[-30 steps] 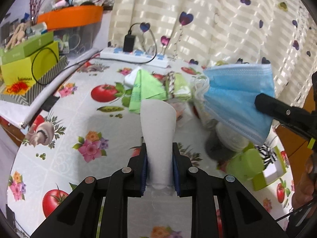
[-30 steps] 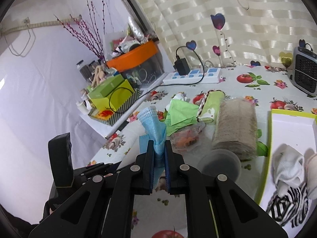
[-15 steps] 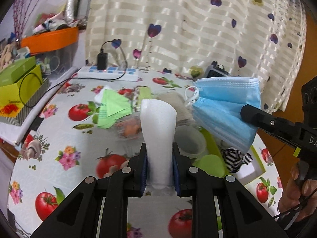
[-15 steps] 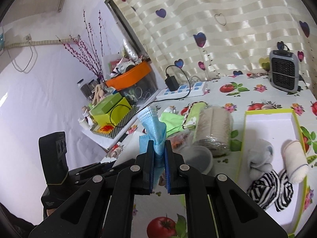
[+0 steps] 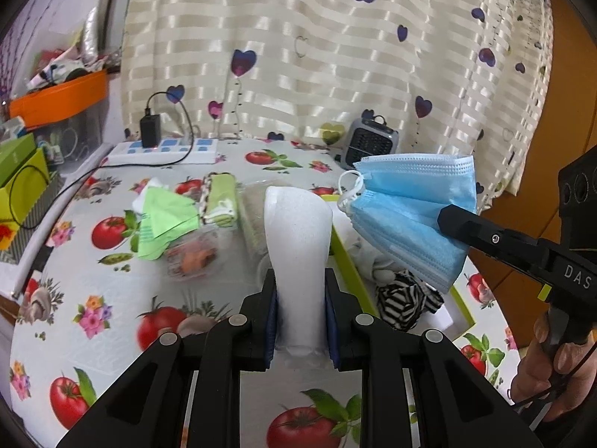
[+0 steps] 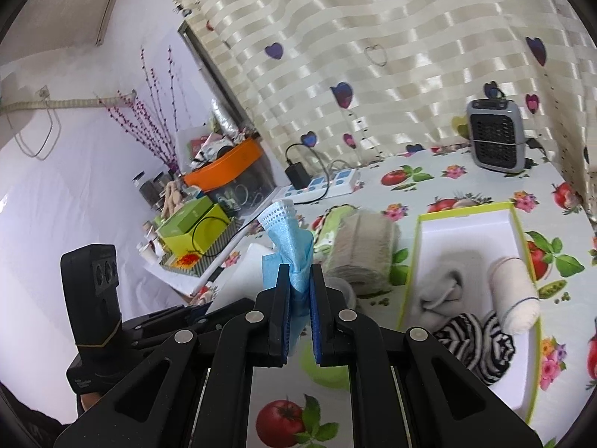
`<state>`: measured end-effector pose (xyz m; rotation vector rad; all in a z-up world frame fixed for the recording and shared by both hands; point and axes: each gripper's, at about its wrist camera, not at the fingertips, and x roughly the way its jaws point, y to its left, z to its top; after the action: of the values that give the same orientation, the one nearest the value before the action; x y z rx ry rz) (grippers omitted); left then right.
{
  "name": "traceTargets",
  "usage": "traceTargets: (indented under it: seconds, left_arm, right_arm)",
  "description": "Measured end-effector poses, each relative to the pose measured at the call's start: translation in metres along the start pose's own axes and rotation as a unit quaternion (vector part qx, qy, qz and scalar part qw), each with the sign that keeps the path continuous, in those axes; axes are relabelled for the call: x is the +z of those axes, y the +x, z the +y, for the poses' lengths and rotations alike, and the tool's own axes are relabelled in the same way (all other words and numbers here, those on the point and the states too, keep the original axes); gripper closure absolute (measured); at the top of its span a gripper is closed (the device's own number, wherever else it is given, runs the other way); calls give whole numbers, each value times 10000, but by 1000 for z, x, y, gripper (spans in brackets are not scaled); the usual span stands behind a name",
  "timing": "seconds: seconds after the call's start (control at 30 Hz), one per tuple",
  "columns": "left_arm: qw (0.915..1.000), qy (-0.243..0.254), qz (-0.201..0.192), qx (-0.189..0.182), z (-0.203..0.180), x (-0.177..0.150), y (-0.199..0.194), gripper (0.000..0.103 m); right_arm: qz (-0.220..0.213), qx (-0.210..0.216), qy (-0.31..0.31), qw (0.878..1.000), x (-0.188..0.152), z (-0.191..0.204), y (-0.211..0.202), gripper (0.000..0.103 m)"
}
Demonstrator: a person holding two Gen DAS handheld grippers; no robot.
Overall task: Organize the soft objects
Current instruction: 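Carry the white cloth and blue mask over the lime-rimmed box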
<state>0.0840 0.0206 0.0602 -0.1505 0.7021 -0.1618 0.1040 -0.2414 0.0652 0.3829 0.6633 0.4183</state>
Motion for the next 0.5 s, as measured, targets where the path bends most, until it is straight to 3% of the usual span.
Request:
traceTargets:
  seconds: [0.5]
  left_arm:
    - [9992, 302, 44, -261, -40, 13, 19, 82]
  right_arm:
    - [-334, -349, 375, 9981, 5, -39, -32, 94]
